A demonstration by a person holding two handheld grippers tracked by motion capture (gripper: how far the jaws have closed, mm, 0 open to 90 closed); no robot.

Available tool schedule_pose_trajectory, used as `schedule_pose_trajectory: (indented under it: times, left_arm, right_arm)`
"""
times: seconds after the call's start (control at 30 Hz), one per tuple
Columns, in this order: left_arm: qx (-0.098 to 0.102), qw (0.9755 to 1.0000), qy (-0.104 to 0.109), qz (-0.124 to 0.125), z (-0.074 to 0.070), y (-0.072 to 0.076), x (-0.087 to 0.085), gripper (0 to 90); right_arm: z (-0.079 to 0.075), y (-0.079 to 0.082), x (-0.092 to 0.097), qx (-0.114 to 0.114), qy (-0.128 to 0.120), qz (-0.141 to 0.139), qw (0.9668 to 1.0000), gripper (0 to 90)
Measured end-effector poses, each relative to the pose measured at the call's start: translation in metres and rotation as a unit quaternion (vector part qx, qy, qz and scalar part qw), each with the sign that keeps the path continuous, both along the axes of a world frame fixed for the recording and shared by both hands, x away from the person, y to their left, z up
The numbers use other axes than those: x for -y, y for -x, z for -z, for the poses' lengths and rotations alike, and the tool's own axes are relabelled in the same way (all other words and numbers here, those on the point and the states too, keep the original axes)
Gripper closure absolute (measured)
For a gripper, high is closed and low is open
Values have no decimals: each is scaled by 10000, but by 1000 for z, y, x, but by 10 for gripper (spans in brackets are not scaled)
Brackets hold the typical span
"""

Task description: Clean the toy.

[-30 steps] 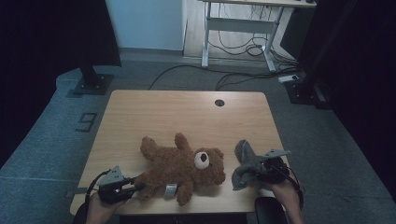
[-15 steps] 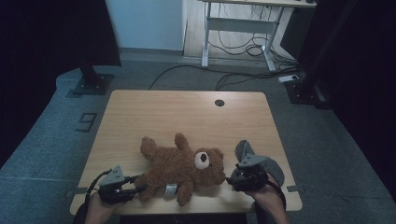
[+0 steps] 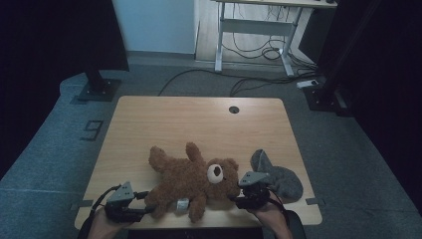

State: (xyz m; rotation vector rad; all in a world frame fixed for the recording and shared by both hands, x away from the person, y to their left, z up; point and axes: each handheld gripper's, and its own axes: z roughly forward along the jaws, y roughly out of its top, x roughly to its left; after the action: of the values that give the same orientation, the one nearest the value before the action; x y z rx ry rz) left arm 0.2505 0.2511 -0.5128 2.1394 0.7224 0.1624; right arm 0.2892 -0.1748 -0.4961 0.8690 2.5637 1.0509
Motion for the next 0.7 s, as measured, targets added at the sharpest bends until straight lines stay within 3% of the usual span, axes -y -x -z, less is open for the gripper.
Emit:
schedule_pose_trajectory:
  times: [0.1, 0.2, 0.37, 0.53, 0.7]
  left_arm:
    - [-59, 10000, -65, 30, 0, -1, 4, 439]
    - [-48, 10000, -55, -54, -3, -3, 5, 522]
    - [-11, 9997, 176, -177, -10, -6, 1, 584]
    - [-14, 9991, 349, -253, -14, -10, 0, 588]
    - [-41, 9980, 558, -305, -17, -13, -2, 591]
  right_arm:
    - [-2, -1, 0, -14, 7, 27, 10000, 487]
    - [-6, -2, 0, 32, 78, 12, 10000, 481]
    - [-26, 5, -1, 278, -50, -42, 9996, 440]
    - [-39, 15, -16, 264, -198, -510, 9982, 381]
    - [-35, 20, -41, 79, -301, -1056, 9939, 310]
